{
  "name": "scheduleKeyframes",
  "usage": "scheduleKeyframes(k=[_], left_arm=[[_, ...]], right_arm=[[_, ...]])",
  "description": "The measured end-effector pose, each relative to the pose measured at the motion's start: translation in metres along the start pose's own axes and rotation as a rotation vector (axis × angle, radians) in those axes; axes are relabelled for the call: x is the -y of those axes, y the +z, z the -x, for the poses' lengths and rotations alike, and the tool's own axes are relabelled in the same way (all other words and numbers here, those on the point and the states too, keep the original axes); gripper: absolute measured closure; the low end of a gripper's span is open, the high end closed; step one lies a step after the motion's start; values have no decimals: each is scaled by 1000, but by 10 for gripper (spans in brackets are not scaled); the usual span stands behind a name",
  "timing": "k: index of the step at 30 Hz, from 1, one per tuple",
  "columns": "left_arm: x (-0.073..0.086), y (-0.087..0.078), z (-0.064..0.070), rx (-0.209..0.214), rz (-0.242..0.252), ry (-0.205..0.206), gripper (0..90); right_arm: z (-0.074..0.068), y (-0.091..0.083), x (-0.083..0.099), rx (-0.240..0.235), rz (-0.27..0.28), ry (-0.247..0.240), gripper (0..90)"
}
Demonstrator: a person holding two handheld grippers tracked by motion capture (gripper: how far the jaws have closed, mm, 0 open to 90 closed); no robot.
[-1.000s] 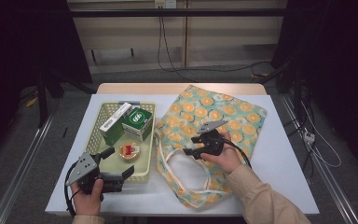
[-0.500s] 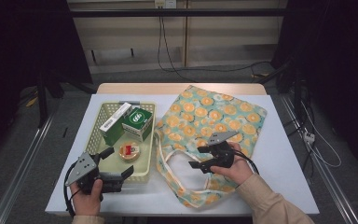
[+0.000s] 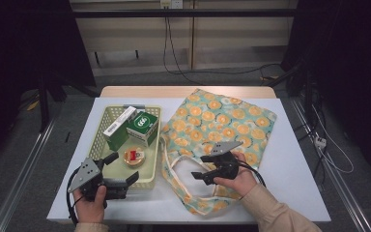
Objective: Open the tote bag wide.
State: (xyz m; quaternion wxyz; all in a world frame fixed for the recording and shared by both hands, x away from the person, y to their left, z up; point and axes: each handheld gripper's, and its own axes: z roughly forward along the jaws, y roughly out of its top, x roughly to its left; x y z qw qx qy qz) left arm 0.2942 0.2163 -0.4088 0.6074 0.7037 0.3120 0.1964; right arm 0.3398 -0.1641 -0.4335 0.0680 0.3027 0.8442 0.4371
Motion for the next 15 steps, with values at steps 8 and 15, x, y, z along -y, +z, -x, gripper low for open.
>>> scheduleKeyframes(k=[8, 15], left_arm=[[1, -2, -3, -4, -2, 10, 26], [1, -3, -5, -11, 2, 2, 26]], right_arm=[[-9, 0, -2, -22, 2, -5, 309], [-13, 2, -3, -38, -3, -14, 318]])
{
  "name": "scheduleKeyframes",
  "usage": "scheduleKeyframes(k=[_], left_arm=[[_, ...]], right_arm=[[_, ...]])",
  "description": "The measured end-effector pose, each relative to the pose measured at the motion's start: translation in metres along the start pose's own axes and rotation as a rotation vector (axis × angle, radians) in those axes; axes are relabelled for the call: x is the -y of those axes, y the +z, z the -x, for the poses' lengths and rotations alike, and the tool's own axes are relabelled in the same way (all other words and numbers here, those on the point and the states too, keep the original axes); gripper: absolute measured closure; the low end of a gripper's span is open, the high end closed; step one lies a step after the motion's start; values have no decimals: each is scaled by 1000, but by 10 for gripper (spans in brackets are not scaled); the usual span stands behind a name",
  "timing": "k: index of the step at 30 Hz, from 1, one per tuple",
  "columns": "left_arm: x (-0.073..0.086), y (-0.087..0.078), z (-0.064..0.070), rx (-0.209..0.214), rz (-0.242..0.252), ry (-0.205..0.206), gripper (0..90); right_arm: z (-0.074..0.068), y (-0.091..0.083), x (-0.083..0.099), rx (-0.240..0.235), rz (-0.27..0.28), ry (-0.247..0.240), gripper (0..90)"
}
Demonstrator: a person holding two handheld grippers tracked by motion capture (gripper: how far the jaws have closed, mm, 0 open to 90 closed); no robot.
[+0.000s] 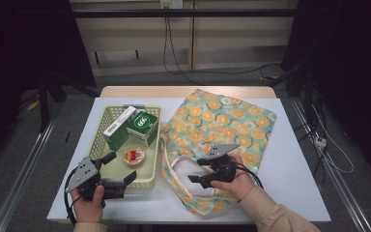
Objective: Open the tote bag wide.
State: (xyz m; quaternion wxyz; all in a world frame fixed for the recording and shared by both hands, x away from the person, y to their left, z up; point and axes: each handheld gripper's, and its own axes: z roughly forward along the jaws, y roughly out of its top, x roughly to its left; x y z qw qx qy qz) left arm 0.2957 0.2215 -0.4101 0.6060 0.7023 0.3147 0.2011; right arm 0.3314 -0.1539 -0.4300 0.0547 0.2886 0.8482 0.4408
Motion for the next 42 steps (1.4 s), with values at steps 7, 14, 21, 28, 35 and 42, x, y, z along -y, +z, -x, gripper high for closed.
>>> scheduleKeyframes(k=[7, 14, 21, 28, 35, 42], left_arm=[[1, -2, -3, -11, 0, 1, 26], [-1, -3, -3, -16, -1, 6, 26], [0, -2, -3, -12, -1, 4, 25], [0, -1, -4, -10, -7, 6, 26], [-1, -1, -2, -5, -5, 10, 26], [-1, -2, -2, -11, -1, 0, 26]], right_arm=[[-3, 4, 0, -4, -11, -5, 317], [-10, 4, -6, -29, 9, -19, 348], [-31, 8, -12, -117, 4, -45, 452], [-54, 15, -12, -199, -43, -83, 410], [-52, 22, -5, -210, -101, -148, 729], [-41, 16, -6, -207, -73, -120, 900]])
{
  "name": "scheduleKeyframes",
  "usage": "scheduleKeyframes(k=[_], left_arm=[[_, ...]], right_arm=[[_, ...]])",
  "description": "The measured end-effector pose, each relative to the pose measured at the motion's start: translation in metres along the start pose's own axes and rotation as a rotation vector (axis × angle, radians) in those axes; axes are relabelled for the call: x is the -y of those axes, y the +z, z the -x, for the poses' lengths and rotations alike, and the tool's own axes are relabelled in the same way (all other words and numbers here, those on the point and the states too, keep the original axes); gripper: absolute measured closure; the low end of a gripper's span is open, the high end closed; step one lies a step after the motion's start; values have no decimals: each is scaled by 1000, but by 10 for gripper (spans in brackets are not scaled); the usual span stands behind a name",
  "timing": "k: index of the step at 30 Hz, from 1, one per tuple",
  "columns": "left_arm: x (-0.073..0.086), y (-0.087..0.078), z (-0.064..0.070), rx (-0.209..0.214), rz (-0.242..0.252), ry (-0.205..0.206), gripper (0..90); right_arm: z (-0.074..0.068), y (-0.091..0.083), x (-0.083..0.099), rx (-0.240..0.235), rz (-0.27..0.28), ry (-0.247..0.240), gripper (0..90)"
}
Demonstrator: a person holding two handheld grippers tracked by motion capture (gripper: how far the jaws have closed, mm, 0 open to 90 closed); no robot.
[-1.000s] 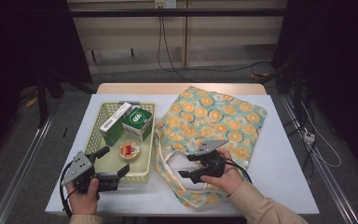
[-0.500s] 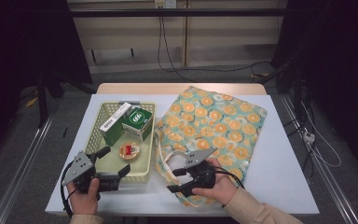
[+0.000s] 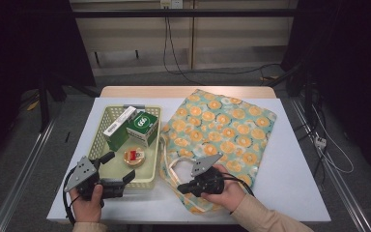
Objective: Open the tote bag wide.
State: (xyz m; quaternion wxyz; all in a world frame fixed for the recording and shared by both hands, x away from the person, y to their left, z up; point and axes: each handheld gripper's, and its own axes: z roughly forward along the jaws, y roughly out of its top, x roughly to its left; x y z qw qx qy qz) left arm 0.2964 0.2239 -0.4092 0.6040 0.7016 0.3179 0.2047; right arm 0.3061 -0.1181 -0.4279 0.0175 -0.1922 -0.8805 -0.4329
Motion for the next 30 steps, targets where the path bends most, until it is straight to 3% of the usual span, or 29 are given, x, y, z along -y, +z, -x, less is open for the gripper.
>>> scheduleKeyframes(k=[12, 16, 21, 30], left_arm=[[0, 1, 1, 5, -2, 5, 26], [0, 1, 1, 5, -3, 0, 25], [0, 2, 2, 7, -8, 6, 26], [1, 3, 4, 12, -9, 4, 26]], right_arm=[[27, -31, 0, 61, 81, 74, 900], [41, -46, 1, 73, 143, 131, 900], [56, -63, 3, 136, 176, 158, 900], [91, -74, 18, 221, 173, 214, 900]])
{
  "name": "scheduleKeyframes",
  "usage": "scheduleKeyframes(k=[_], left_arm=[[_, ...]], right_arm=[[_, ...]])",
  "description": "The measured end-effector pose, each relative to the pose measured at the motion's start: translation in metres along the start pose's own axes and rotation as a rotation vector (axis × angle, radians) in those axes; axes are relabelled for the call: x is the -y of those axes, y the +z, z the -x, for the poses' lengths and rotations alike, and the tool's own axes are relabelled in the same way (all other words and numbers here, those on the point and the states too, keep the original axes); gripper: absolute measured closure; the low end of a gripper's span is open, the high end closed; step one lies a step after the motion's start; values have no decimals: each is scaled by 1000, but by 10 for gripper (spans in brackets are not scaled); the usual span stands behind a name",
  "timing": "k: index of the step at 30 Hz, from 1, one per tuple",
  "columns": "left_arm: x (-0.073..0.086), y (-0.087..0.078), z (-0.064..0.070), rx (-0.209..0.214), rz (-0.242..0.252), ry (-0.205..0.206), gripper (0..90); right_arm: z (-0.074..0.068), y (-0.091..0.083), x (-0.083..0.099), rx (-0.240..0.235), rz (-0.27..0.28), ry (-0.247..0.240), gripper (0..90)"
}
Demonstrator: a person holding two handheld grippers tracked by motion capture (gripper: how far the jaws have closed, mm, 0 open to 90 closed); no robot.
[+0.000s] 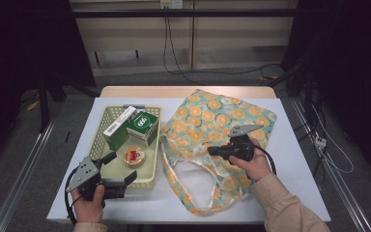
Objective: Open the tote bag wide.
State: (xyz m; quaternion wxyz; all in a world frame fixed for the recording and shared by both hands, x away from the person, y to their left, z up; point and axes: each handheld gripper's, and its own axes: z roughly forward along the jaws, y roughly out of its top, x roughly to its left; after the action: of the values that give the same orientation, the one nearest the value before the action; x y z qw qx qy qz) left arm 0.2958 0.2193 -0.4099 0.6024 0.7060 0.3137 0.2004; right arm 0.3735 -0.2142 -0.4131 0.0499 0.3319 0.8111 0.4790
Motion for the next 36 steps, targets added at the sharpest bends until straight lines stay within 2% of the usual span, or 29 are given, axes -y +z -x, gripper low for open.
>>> scheduleKeyframes(k=[5, 8, 10, 16, 19, 22, 29, 31, 34, 36], left_arm=[[0, 0, 0, 2, 0, -2, 26], [0, 0, 0, 2, -9, 9, 26], [1, 0, 0, 3, -9, 1, 26], [0, 0, -1, 4, -3, 2, 26], [1, 0, -1, 5, -9, 0, 25], [1, 0, -1, 5, -6, -2, 26], [2, 0, -2, 2, -8, -8, 26], [2, 0, -2, 3, -8, -7, 26], [2, 0, -2, 2, -9, -4, 26], [2, -1, -3, 2, -12, 4, 25]], right_arm=[[20, -1, -2, 21, 21, 34, 900], [34, -3, -7, 54, 10, 41, 900], [42, -5, -11, 70, 8, 54, 900], [62, -4, -22, 122, -9, 23, 900], [74, -2, -23, 130, 16, 73, 900], [86, 0, -26, 160, 1, 81, 900], [101, 4, -29, 206, -19, 70, 894], [103, 5, -26, 214, -34, 78, 889], [105, 7, -22, 222, -72, 56, 893], [106, 8, -21, 224, -75, 52, 883]])
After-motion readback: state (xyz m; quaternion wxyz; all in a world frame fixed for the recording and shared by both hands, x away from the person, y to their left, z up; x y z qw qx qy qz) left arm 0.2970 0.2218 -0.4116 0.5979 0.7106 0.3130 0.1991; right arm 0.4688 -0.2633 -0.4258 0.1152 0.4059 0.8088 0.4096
